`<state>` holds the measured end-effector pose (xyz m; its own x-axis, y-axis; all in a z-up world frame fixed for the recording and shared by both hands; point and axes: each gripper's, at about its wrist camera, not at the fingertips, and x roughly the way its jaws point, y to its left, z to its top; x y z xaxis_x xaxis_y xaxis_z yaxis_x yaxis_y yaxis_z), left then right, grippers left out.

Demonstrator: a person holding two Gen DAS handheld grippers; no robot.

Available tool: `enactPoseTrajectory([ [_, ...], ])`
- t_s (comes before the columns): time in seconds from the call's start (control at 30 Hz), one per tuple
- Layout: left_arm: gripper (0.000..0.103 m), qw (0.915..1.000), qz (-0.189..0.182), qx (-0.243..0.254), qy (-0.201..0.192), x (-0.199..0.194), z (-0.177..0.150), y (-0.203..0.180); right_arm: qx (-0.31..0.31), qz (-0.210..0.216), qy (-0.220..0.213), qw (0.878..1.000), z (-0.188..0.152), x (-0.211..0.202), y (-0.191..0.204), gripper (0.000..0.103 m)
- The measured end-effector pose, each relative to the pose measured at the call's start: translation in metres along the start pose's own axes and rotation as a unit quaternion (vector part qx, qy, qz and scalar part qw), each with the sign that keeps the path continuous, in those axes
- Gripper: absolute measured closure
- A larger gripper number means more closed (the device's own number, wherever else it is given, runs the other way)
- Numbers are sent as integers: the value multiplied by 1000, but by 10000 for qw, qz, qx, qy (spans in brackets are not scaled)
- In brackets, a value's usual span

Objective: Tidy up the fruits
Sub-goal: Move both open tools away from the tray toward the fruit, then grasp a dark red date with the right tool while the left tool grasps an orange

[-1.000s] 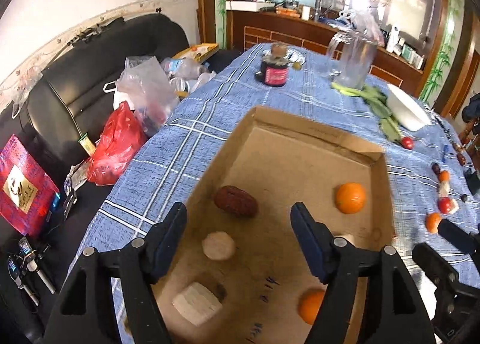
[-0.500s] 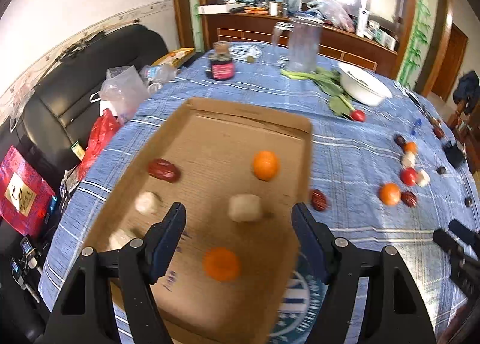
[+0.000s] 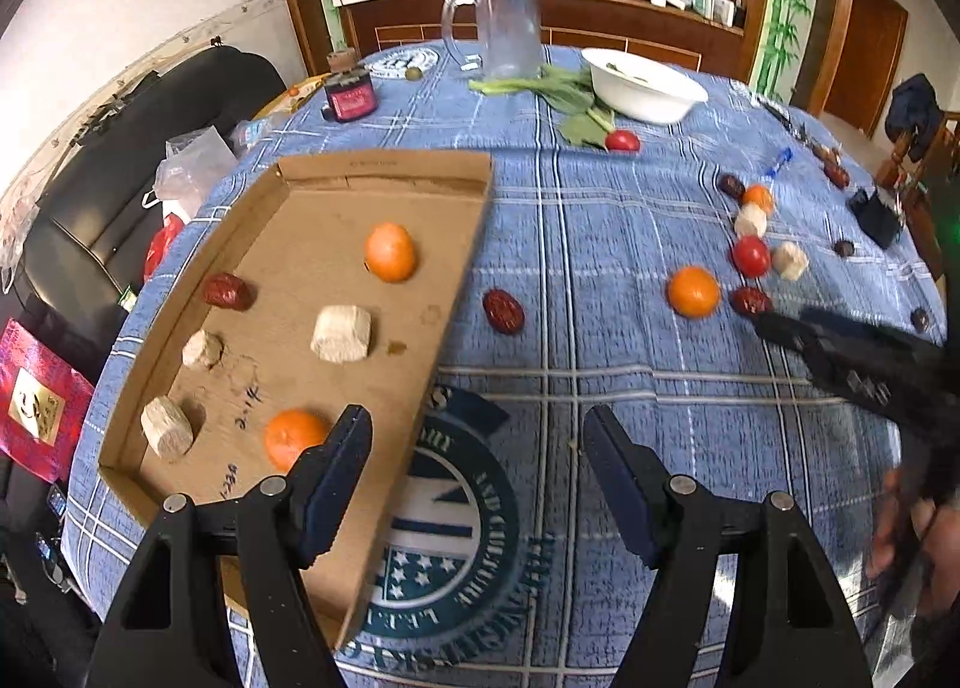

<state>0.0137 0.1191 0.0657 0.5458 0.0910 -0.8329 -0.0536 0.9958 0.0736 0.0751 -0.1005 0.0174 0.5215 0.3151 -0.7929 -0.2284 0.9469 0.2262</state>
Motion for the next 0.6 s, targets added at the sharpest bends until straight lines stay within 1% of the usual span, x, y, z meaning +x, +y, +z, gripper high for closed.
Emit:
enactPoseTrajectory([
  [0.07, 31, 10000, 5, 43, 25, 0, -2, -3, -173, 49, 20, 9998, 4, 8, 5, 41],
  [0.13, 31, 10000, 20, 82, 50, 1, -4, -6, -371, -17, 34, 9993, 7, 16, 9, 41],
  [0.2, 31, 9999, 12, 120, 78, 2, -3, -9, -449, 16, 120, 9989, 9, 23, 10, 41],
  [0.27, 31, 9998, 27, 158, 87, 3, -2, -11, -530, -8, 80, 9986, 9, 24, 11, 44],
  [0.3, 31, 9998, 19, 162, 94, 3, -1, -13, -585, -46, 65, 9983, 9, 24, 10, 55],
  [0.33, 31, 9998, -6, 166, 103, 4, 2, -15, -671, -123, 57, 9977, 9, 24, 12, 69],
  [0.37, 31, 9998, -27, 173, 113, 6, 4, -16, -732, -169, 52, 9972, 9, 24, 11, 73],
  [0.4, 31, 9997, -48, 180, 140, 8, 7, -19, -763, -147, 54, 9970, 9, 23, 10, 76],
  [0.5, 31, 9992, -226, 249, 215, 17, 17, -32, -742, -159, 8, 9971, 6, 15, 4, 76],
  [0.6, 31, 9980, -420, 392, 272, 30, 29, -53, -652, -157, -114, 9977, -1, -4, -7, 75],
])
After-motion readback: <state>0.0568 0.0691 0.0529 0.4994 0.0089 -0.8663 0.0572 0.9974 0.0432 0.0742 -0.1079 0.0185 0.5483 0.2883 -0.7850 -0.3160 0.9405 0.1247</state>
